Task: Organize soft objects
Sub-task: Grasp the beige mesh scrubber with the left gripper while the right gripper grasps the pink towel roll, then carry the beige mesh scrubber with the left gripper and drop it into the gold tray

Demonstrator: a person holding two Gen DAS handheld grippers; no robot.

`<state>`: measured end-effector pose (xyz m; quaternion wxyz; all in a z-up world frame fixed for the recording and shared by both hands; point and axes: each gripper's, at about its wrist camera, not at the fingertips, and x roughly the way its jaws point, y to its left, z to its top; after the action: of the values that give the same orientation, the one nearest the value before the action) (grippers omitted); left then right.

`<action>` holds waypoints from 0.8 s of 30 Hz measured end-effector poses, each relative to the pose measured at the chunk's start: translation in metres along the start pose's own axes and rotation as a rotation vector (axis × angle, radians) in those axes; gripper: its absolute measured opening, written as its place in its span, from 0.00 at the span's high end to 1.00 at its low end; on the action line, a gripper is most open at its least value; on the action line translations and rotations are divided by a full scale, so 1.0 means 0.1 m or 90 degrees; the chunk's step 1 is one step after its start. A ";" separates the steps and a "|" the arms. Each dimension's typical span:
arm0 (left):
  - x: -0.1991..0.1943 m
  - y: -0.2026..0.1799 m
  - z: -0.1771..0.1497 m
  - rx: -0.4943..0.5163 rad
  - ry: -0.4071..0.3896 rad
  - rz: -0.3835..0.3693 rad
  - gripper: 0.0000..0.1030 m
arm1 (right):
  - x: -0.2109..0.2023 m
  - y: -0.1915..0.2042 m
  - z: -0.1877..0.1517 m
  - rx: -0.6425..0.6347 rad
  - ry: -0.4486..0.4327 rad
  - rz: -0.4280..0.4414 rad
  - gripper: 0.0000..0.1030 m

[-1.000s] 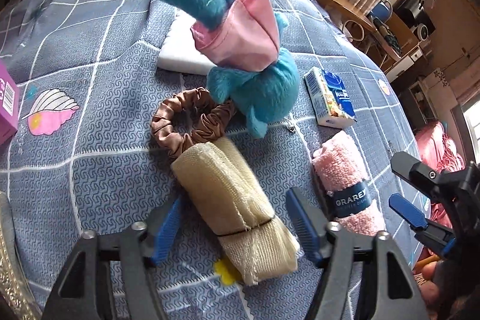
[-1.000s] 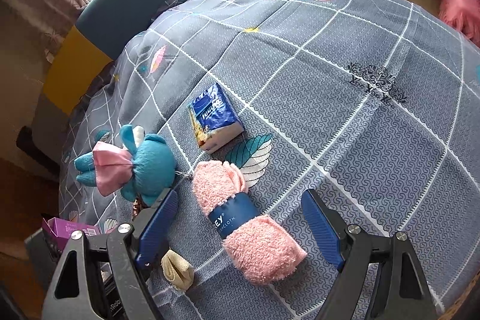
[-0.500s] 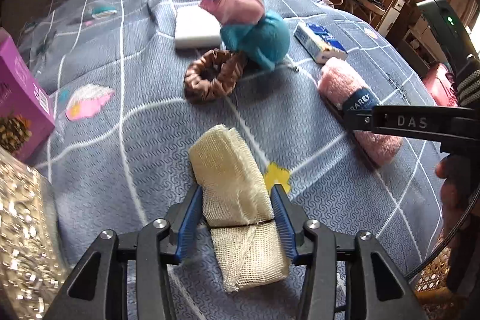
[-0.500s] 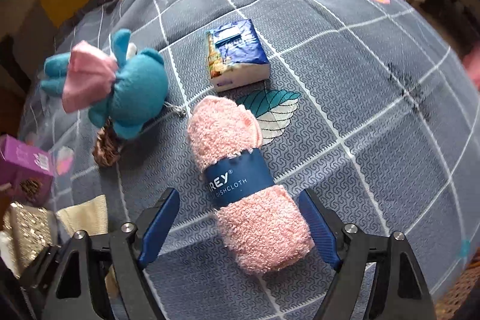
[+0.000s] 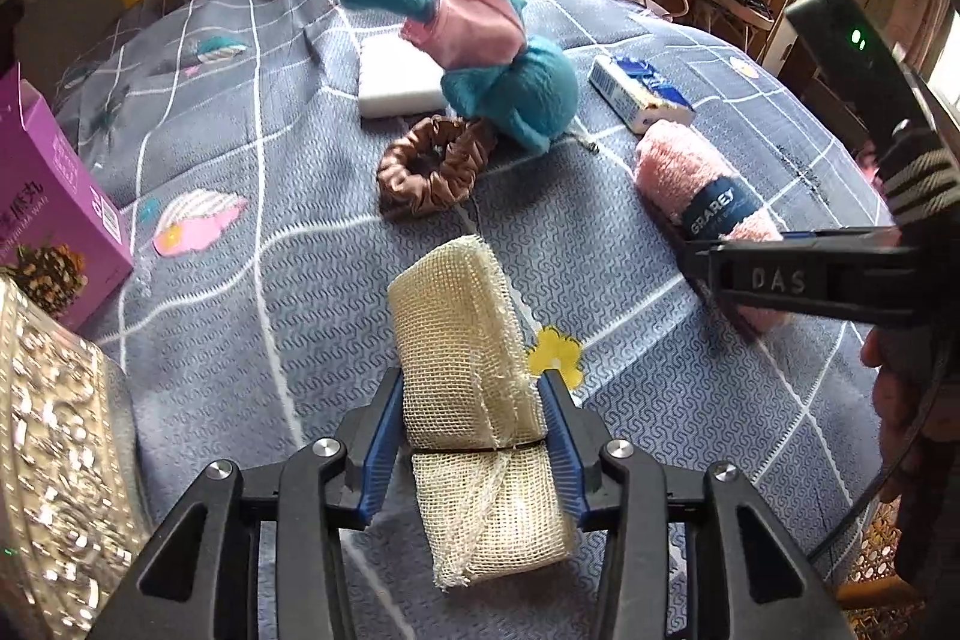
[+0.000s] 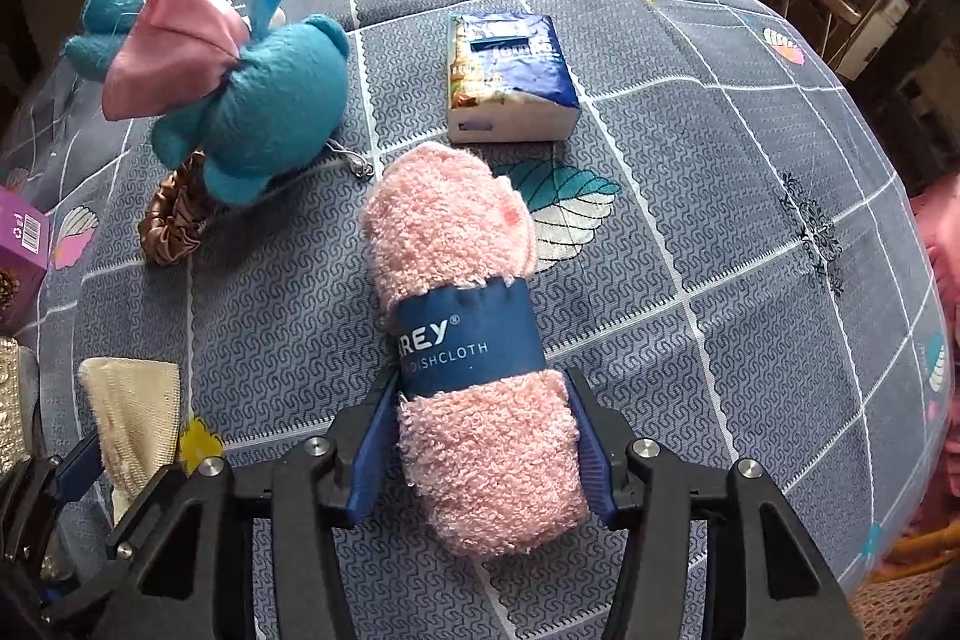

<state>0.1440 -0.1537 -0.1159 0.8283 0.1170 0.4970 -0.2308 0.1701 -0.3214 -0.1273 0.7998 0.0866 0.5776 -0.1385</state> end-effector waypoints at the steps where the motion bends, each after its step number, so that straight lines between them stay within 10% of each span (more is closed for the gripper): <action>1: -0.05 0.02 0.04 0.002 -0.003 0.002 0.57 | 0.00 0.00 0.00 -0.002 -0.001 -0.002 0.48; 9: -0.55 0.45 0.99 -0.031 -0.066 0.021 0.57 | -0.04 0.04 -0.08 -0.021 -0.010 -0.015 0.49; 15: -1.03 1.47 1.55 -0.127 -0.116 0.112 0.57 | -0.03 0.04 -0.06 -0.025 -0.012 -0.016 0.48; 24: -1.65 3.17 0.84 -0.275 -0.127 0.265 0.57 | -0.02 0.08 -0.06 -0.037 -0.015 -0.021 0.47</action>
<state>0.3010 0.1290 0.0575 0.9080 0.0145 0.4165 0.0441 0.1671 -0.3115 -0.1269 0.8062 0.0522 0.5735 -0.1361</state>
